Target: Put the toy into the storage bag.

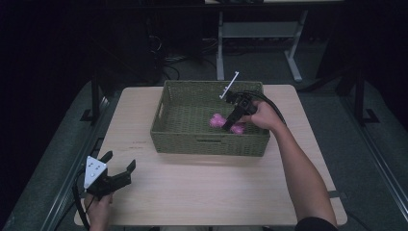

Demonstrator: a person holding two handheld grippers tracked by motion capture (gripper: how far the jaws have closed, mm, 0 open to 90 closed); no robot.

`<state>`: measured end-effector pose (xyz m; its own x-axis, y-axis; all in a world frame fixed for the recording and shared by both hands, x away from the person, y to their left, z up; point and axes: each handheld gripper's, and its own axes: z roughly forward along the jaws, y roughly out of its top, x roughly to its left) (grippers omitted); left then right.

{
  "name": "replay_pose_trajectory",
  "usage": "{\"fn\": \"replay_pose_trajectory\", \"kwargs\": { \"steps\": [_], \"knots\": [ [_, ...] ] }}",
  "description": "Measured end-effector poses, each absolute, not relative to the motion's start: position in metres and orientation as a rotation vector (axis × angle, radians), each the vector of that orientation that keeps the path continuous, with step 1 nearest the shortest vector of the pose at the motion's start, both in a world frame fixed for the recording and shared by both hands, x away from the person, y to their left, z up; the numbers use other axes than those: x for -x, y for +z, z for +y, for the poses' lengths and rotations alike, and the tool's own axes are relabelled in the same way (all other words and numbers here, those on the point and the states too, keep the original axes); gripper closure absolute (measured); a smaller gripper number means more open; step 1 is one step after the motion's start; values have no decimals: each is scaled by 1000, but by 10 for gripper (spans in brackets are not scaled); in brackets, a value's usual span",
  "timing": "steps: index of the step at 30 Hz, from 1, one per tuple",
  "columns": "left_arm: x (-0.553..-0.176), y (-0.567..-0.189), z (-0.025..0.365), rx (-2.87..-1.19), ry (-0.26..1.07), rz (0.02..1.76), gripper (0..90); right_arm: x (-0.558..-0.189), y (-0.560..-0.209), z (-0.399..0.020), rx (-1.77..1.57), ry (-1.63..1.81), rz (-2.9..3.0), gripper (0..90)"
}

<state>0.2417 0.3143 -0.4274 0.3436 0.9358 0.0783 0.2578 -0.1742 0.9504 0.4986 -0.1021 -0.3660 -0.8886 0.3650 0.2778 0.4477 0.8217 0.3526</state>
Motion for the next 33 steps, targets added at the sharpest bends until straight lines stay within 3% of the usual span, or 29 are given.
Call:
{"fn": "replay_pose_trajectory", "kwargs": {
  "steps": [33],
  "knots": [
    [-242, -427, 314, -1657, 885, 1084, 130, -502, -394, -93, 687, -512, -2787, 551]
  ]
}}
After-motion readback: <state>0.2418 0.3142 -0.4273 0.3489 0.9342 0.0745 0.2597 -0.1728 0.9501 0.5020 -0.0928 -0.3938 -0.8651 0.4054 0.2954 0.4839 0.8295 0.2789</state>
